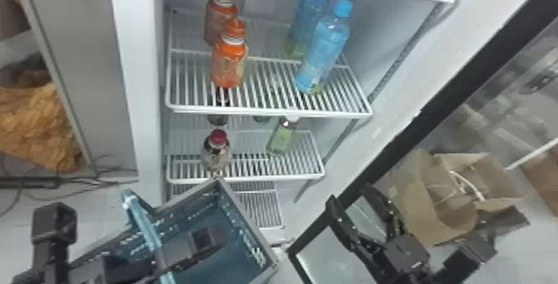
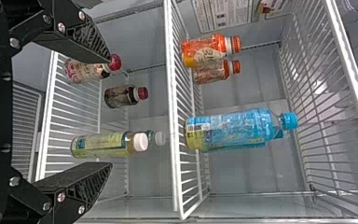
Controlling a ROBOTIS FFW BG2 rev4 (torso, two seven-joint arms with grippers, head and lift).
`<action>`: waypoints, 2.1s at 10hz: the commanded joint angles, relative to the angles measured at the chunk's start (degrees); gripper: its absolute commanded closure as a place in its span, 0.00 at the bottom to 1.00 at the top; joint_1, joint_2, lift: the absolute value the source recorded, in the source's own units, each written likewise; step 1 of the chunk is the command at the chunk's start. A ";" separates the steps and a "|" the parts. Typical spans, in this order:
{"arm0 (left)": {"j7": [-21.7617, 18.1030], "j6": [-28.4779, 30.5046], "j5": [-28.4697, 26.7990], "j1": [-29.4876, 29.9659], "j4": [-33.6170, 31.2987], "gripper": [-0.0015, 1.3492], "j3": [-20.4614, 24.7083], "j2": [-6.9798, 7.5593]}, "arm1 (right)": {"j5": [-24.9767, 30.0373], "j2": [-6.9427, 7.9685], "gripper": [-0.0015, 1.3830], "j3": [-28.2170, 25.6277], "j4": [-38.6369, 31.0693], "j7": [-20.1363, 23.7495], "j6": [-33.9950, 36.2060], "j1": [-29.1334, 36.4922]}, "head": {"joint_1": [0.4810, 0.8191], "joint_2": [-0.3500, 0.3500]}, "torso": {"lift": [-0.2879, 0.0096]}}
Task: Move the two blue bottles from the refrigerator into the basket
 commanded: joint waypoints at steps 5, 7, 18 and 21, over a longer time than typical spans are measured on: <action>0.09 0.00 -0.05 0.07 0.00 0.89 0.07 0.00 | -0.12 -0.05 0.20 0.00 0.13 0.02 0.00 -0.17 | 0.63 0.00 | 0.93; 0.09 0.00 -0.05 0.07 0.00 0.89 0.07 -0.09 | -0.01 -0.14 0.20 0.11 -0.01 0.02 0.00 -0.31 | 0.63 0.00 | 0.93; 0.26 0.56 -0.51 -0.21 0.00 0.89 0.41 0.09 | -1.03 -0.67 0.20 0.91 2.66 -1.04 5.48 -14.37 | 0.63 0.00 | 0.93; 0.26 0.56 -0.40 -0.21 0.00 0.89 0.64 0.09 | -0.01 -0.67 0.20 0.80 2.94 -1.12 8.44 -18.87 | 0.63 0.00 | 0.93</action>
